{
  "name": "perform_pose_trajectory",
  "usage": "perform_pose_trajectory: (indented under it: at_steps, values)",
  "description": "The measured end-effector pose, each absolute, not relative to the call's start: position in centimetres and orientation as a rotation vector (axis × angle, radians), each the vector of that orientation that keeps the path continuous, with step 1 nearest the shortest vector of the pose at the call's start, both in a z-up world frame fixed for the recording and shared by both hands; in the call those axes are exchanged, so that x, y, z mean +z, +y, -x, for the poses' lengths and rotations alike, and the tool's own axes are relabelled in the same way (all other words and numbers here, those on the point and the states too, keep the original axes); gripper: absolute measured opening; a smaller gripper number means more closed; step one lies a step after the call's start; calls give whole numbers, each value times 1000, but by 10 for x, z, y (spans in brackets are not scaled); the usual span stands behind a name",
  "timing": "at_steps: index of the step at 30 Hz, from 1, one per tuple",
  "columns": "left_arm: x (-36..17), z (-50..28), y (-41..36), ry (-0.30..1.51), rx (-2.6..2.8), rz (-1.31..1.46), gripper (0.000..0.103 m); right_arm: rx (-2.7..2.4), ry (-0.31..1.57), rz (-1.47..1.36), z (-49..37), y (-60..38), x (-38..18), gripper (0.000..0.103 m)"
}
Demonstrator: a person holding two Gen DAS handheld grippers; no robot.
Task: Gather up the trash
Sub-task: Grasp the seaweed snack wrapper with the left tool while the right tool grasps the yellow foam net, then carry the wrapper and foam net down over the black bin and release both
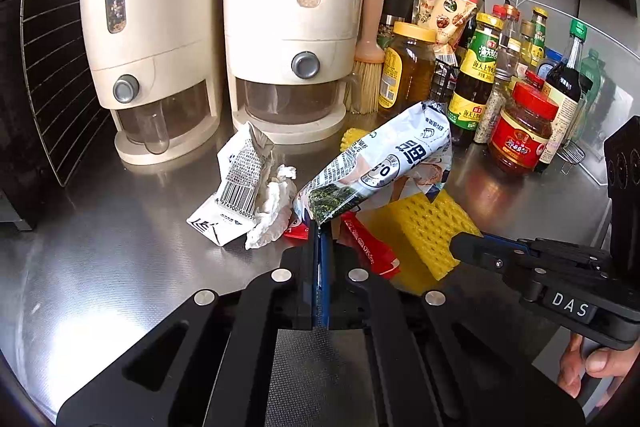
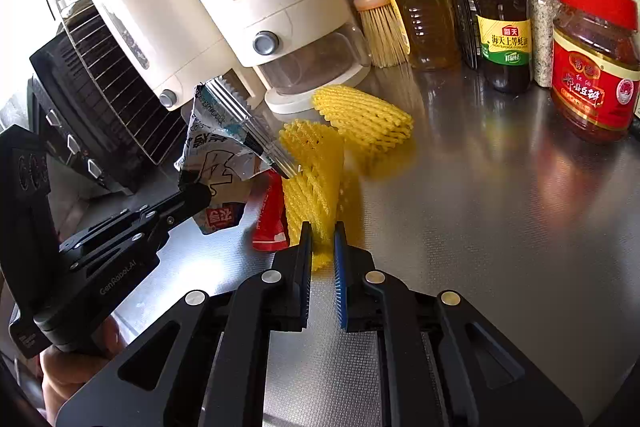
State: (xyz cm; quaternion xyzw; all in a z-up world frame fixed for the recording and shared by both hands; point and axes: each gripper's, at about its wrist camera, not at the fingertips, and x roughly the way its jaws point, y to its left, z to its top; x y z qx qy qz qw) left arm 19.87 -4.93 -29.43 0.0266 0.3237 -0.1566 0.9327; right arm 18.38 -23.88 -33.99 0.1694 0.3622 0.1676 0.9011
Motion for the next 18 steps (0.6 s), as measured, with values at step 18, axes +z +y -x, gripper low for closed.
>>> perform_pose_trajectory:
  at_steps: [18]
  values:
    - [-232, -46, -35, 544, -257, -81, 0, 363, 639, -285, -60, -245, -271, 12]
